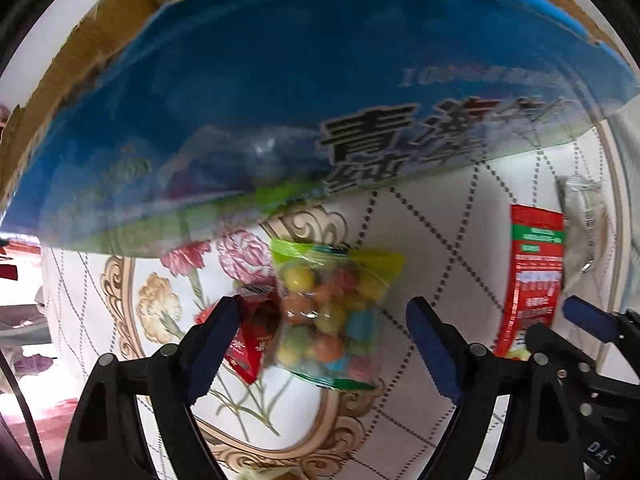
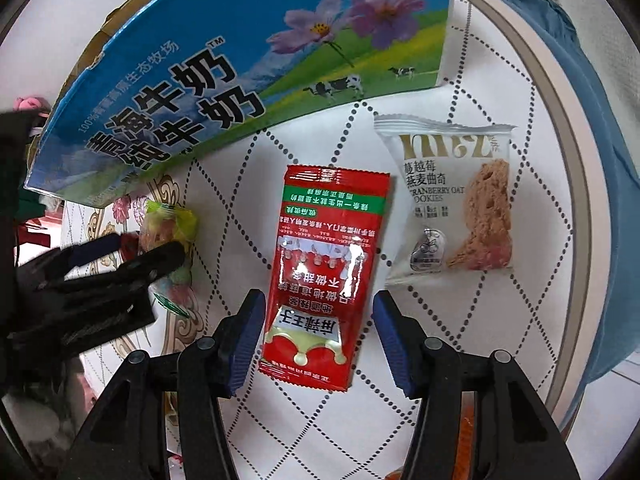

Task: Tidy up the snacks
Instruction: 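Grasp the clear candy-ball bag with the left tool while the right tool grasps the red packet, then carry the candy bag and red packet into the box and release both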

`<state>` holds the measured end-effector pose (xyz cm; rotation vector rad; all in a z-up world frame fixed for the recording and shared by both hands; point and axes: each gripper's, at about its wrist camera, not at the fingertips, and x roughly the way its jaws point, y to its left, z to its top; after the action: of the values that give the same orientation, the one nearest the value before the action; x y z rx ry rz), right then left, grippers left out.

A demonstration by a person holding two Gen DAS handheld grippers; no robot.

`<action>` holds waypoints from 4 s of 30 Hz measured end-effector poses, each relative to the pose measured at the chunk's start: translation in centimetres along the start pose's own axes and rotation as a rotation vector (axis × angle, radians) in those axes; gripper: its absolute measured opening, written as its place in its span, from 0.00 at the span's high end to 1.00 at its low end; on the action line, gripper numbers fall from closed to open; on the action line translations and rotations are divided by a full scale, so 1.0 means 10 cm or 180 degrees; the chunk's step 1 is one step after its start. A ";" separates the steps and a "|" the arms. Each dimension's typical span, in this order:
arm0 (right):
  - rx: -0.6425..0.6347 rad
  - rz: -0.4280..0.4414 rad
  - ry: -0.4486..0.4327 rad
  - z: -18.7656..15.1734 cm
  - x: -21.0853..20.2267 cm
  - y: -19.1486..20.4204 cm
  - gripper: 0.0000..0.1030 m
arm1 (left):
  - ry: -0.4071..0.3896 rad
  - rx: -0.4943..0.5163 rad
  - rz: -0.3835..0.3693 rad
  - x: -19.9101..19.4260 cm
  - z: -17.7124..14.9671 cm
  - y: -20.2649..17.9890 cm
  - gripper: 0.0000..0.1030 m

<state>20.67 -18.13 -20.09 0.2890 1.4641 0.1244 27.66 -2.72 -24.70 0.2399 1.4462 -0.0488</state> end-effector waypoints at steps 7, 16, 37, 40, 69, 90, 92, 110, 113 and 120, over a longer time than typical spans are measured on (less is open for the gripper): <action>0.0022 0.0023 -0.0031 0.04 -0.01 -0.01 0.43 | -0.0148 -0.0169 -0.0058 -0.24 -0.20 0.12 0.18; 0.0067 0.0013 -0.0095 0.06 -0.02 -0.09 0.43 | 0.0144 -0.0174 -0.0596 -0.02 -0.29 -0.09 0.18; -0.0459 -0.0318 -0.0149 0.08 0.36 0.32 0.46 | 0.0604 -0.1277 -0.1050 0.37 -1.04 0.47 0.53; -0.0645 -0.0278 -0.0011 -0.09 0.37 0.39 0.47 | 0.0663 -0.1286 -0.1106 0.48 -1.13 0.44 0.52; -0.0549 0.0402 -0.0447 -0.12 -0.75 0.31 0.54 | -0.0467 -0.0673 -0.1320 -1.55 -0.01 -0.21 0.56; -0.0465 0.0131 -0.0729 2.01 -0.80 0.46 0.54 | -0.0095 -0.0293 0.0005 -0.97 1.72 0.81 0.56; -0.0448 0.0107 -0.0645 2.07 -0.67 0.43 0.54 | -0.0055 -0.0352 0.0005 -0.86 1.77 0.87 0.54; -0.0530 -0.0105 -0.0226 2.12 -0.31 0.63 0.04 | -0.0071 -0.0694 -0.0292 -0.67 1.60 0.98 0.07; -0.0543 -0.0221 -0.0307 2.11 -0.37 0.65 0.04 | -0.0180 -0.0733 -0.0366 -0.75 1.46 0.93 0.07; -0.0579 -0.0340 -0.0510 1.97 -0.60 0.64 0.04 | -0.0469 -0.0772 -0.0437 -0.97 1.15 0.82 0.07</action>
<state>40.09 -15.89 -11.02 0.0709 1.2964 0.1439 39.09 2.01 -12.80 -0.0609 1.3060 -0.0023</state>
